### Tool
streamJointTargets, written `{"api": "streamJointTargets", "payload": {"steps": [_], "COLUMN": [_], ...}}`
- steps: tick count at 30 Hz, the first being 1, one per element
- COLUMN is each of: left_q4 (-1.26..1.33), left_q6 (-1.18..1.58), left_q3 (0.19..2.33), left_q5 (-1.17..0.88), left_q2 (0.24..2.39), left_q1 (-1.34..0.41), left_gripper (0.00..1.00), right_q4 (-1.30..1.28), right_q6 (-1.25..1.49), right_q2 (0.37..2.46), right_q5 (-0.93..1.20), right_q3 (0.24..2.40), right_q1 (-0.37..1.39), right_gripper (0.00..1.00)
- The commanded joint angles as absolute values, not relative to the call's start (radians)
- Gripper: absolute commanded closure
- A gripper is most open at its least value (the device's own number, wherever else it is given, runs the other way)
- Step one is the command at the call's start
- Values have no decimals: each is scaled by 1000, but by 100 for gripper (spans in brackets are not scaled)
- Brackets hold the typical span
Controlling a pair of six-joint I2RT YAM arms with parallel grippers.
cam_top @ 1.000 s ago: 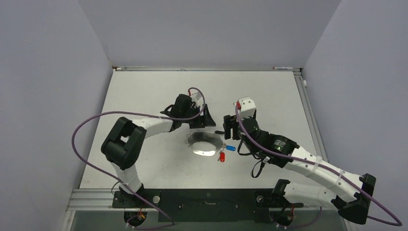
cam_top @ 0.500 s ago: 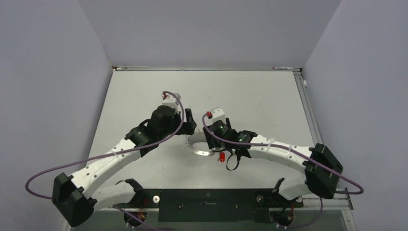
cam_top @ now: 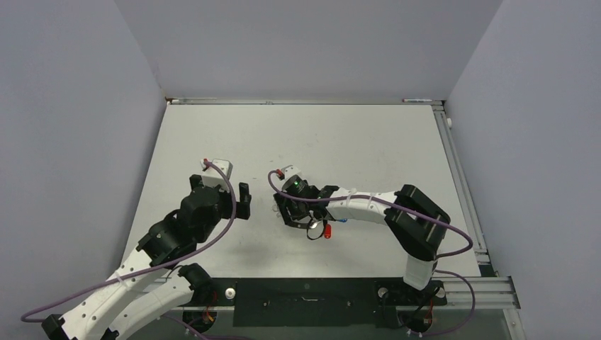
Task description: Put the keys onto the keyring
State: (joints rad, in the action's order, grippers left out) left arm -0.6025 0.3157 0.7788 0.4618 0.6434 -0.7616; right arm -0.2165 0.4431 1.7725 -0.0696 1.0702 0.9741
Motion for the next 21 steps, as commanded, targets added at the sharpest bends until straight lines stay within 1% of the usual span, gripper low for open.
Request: {"api": "streamJointTargets", "payload": {"steps": [1,7,12,16,21], "left_q4": [-590,-516,-491,-491,-492], "left_q6": [241,213,202,202,199], "left_q3": [770,718,700,702,704], "left_q5": [473,379,355,342,333], "left_q2": [662,595,547,545,544], "left_q1": [-723,-656,-610,-578,-572], "left_gripper": [4,4,4,4,4], "right_q4": [-150,-82,102,81,38], "right_q6": [457,492,576,523,484], "right_q2": [1834,1874,1883,1899,1860], "right_q5": [30,211,424,456,428], "right_q3": [1140,1110,1065,1131,1145], "right_q1": [971,985,1043,1106,1075], "right_gripper": [39,41,42,42,42]}}
